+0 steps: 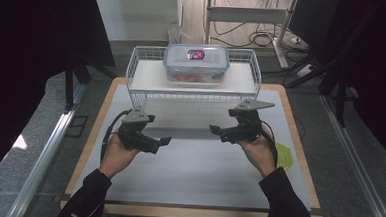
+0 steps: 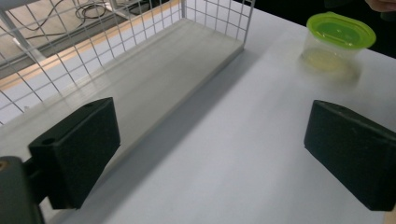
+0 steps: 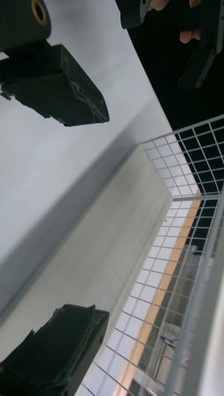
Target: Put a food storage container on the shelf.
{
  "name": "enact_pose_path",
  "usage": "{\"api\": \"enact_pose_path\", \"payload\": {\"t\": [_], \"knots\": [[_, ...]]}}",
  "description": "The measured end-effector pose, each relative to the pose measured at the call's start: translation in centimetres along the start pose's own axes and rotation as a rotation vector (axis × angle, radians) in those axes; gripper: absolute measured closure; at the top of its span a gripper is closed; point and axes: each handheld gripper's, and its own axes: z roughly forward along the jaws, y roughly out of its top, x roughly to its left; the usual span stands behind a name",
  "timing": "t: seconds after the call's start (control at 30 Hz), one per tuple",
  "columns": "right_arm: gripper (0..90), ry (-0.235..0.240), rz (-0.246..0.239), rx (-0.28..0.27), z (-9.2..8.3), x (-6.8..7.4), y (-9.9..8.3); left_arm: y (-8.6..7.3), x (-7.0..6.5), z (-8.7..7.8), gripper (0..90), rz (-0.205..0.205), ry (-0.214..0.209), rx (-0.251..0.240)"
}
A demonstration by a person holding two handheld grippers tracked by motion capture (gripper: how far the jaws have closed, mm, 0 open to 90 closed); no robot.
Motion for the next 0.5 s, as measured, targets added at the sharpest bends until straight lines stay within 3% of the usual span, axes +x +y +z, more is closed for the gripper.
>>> {"api": "enact_pose_path", "payload": {"t": [0.1,0.2,0.3,0.5], "knots": [[1.3,0.027,0.022,0.025,-0.1,0.1,-0.9,-0.8,-0.5,-0.1,1.7,0.018,0.002,-0.007],[0.1,0.039,0.011,0.066,-0.3,0.5,-2.1,-2.3,-1.3,-0.1,0.9,0.035,0.0,-0.022],[0.0,0.034,-0.003,0.077,-0.3,0.8,-2.5,-3.0,-1.5,0.0,0.6,0.029,-0.009,-0.026],[0.0,0.029,-0.039,0.112,-0.5,2.0,-5.2,-5.3,-1.9,-0.1,0.1,0.008,-0.036,-0.029]]}}
